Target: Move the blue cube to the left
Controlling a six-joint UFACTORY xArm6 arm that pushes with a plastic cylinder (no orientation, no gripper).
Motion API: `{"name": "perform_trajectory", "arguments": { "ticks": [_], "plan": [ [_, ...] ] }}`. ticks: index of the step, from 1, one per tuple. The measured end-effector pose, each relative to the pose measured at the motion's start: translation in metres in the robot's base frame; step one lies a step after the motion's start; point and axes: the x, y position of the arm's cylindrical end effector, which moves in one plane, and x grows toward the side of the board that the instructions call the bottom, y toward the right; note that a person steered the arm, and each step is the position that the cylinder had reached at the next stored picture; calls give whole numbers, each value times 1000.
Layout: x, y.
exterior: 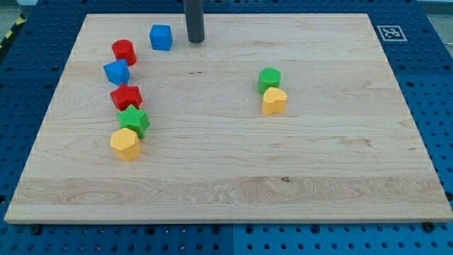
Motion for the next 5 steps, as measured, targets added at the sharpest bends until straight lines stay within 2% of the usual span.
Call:
{"name": "perform_trajectory", "arguments": {
  "ticks": [5],
  "plan": [
    [0,-73]
  ]
}}
